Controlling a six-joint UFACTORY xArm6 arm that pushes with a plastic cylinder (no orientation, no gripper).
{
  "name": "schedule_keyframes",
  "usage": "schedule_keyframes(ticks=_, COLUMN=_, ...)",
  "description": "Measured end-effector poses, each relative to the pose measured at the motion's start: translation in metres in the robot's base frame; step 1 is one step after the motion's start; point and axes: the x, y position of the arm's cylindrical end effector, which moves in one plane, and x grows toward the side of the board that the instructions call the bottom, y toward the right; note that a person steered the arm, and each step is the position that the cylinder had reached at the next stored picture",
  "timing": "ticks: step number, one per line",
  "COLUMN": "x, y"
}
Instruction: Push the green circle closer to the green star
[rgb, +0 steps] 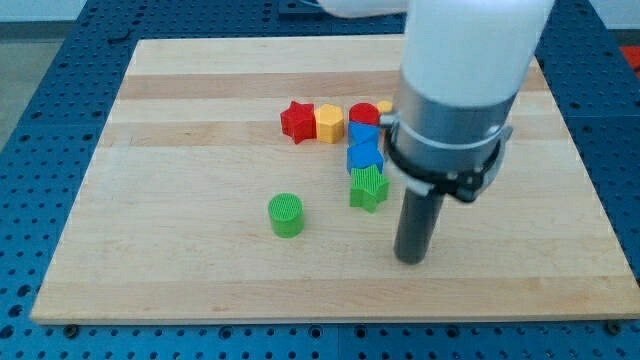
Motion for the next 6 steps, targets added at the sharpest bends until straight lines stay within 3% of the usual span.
schedule_keyframes(ticks=1, x=0.041, y=-0.059)
schedule_keyframes(ticks=4, x=0.017, y=-0.205)
schedule_keyframes(ticks=6, x=-0.04, y=-0.191)
